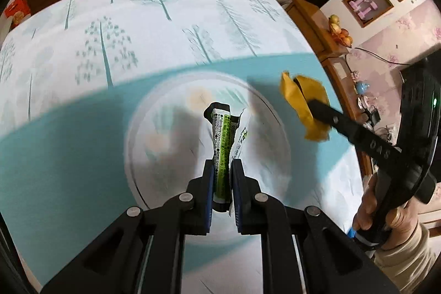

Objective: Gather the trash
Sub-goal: 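Grasp the green-black wrapper with the left gripper while the right gripper grasps the yellow snack bag, then carry both wrappers down over the black bin and release them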

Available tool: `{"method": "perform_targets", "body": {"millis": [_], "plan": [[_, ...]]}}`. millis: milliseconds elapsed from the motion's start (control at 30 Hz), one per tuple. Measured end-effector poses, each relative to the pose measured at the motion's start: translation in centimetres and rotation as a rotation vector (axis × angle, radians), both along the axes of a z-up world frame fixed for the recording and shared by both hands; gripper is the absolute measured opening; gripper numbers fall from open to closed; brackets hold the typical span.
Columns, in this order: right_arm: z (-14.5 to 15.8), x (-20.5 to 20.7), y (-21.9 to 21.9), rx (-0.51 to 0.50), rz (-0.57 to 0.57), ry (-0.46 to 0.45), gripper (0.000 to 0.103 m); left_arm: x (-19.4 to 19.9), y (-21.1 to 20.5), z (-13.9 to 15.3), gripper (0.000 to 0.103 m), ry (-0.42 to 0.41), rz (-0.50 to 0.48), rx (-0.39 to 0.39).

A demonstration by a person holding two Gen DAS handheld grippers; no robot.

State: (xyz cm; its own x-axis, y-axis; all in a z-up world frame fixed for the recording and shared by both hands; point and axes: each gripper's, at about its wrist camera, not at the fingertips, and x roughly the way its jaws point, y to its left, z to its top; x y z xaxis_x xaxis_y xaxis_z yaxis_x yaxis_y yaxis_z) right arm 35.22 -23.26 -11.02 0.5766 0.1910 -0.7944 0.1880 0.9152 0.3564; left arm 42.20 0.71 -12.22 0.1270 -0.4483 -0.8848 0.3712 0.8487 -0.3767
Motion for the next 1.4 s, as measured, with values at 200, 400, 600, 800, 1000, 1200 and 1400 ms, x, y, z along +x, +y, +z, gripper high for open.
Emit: {"method": "perform_targets", "body": {"millis": [200, 400, 600, 800, 1000, 1200, 1400], "plan": [[0.4, -9.7, -0.9, 0.026, 0.020, -0.004, 0.023, -8.9, -1.4, 1.0, 0.010, 0.000, 0.015, 0.005], [0.7, -19.5, -2.6, 0.041, 0.061, -0.034, 0.023, -18.4, -3.3, 1.5, 0.010, -0.026, 0.050, 0.018], [0.1, -27.2, -3.8, 0.024, 0.131, -0.046, 0.023, -27.9, -5.2, 1.7, 0.010, -0.055, 0.123, 0.010], [-0.5, -33.4, -4.5, 0.012, 0.184, -0.051, 0.023, -34.7, -6.6, 1.2, 0.010, -0.056, 0.153, 0.038], [-2.0, -37.1, -4.4, 0.025, 0.186, -0.025, 0.023, -38.4, -7.3, 0.3, 0.011, -0.057, 0.162, 0.070], [-4.8, -38.9, -3.5, 0.038, 0.175, 0.012, 0.023, -40.3, -7.4, -3.1, 0.011, -0.041, 0.162, 0.111], [-9.5, -40.1, -2.3, 0.037, 0.156, 0.063, 0.023, -41.1, -7.1, -7.3, 0.012, -0.073, 0.128, 0.154]]}}
